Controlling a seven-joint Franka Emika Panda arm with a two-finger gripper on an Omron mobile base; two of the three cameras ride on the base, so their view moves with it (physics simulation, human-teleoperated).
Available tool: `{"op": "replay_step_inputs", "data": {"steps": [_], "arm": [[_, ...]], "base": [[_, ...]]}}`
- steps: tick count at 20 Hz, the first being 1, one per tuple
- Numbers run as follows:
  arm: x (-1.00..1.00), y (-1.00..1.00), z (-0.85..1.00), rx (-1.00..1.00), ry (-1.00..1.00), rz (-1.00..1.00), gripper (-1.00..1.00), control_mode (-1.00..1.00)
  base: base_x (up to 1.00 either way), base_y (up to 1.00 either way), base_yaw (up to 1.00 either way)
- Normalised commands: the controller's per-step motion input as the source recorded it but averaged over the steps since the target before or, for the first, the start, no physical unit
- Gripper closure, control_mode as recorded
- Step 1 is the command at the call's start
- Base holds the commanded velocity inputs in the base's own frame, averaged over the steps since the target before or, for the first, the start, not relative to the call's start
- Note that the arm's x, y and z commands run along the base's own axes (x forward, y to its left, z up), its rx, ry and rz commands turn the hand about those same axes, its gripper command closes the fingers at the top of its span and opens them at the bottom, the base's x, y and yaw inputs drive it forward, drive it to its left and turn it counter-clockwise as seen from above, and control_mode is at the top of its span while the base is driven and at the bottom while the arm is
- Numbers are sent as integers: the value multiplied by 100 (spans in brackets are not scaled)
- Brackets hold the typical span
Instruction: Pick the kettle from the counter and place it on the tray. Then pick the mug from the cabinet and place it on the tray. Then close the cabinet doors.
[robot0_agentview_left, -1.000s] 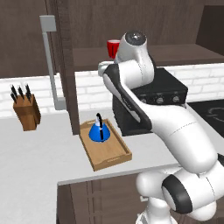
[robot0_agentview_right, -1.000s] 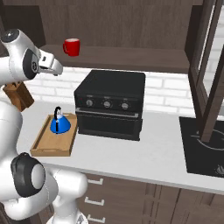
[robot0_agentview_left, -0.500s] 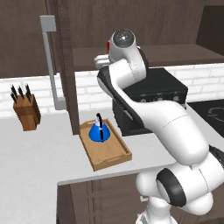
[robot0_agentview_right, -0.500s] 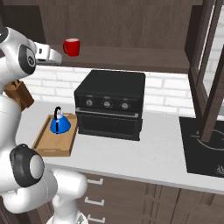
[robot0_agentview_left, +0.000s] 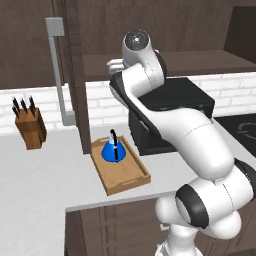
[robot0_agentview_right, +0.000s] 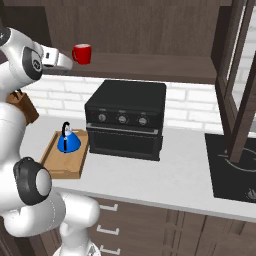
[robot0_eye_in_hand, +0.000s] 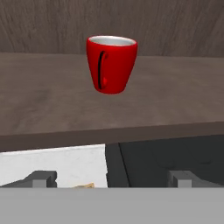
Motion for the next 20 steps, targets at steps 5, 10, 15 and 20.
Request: {"op": "replay_step_inputs", "data": {"steps": [5,10,15,20], "arm": [[14,0,0,1,0,0,-100,-100],[32,-2,5,4,0,-5,-100,-100],[35,0,11,3,2,-6,-100,-100],[26,0,14,2,3,-6,-100,-100]], "base": [[0,0,0],[0,0,0],[0,0,0],[0,0,0]]}}
